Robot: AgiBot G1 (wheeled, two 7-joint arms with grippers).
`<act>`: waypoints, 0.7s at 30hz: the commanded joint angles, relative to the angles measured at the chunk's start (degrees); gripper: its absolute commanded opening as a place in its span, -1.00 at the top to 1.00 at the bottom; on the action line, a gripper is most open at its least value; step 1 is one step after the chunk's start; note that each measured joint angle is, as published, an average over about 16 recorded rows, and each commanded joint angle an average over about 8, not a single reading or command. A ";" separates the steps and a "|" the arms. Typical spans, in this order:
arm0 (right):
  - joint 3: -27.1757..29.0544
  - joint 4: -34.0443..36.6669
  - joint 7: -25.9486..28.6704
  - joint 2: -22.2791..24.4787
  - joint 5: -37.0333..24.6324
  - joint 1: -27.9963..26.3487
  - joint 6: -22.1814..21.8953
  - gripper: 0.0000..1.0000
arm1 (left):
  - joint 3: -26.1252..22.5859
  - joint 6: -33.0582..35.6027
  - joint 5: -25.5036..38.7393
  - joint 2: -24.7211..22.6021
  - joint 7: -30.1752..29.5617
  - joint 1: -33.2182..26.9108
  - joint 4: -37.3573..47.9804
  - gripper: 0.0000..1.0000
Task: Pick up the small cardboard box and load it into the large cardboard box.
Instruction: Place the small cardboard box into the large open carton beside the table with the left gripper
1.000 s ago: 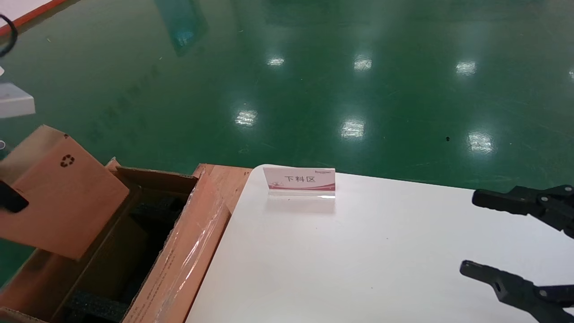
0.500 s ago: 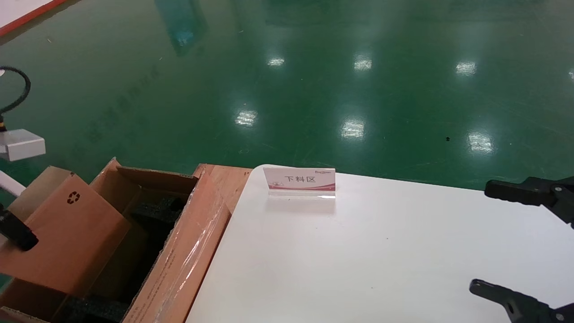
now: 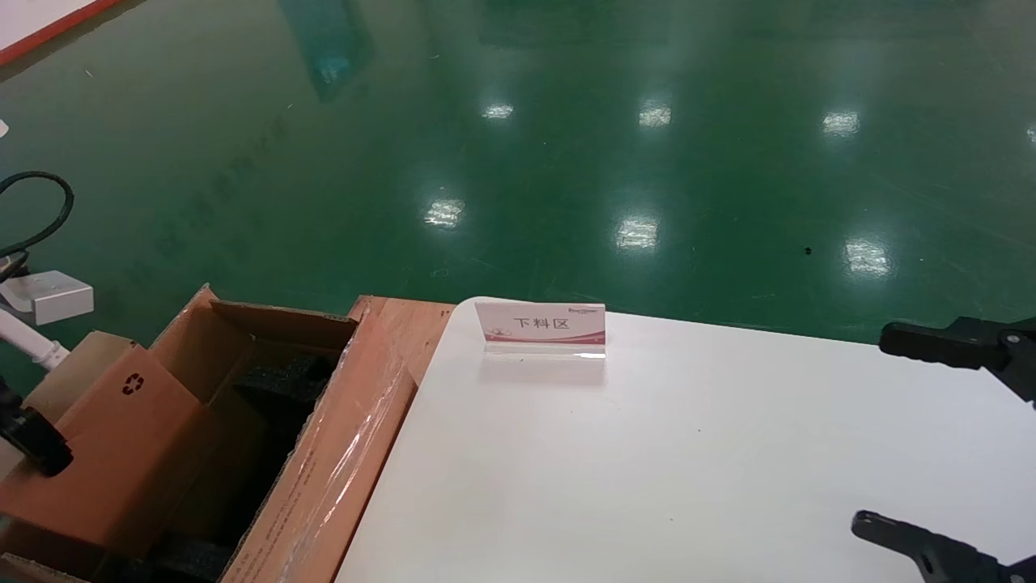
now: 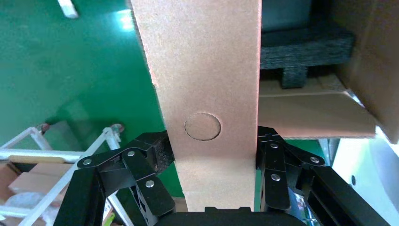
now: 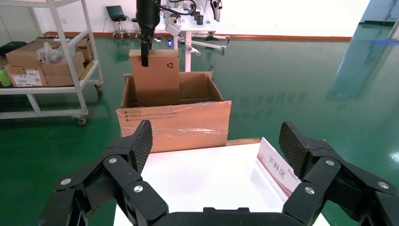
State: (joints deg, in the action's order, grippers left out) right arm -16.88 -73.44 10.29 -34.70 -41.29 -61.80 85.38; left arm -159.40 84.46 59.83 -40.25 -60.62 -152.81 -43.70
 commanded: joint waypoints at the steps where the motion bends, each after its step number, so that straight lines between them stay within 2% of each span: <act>1: -0.01 0.00 0.00 0.00 0.00 0.00 0.00 -1.00 | 0.03 -0.53 0.33 0.08 0.13 0.75 0.70 1.00; 21: -0.07 0.00 -0.04 0.03 0.05 -0.02 -0.03 -1.00 | 2.02 -5.37 -0.57 -0.96 1.60 8.06 6.57 1.00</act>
State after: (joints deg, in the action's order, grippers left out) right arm -16.95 -73.44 10.26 -34.67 -41.24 -61.81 85.35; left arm -157.38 79.16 59.21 -41.17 -59.07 -144.81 -37.23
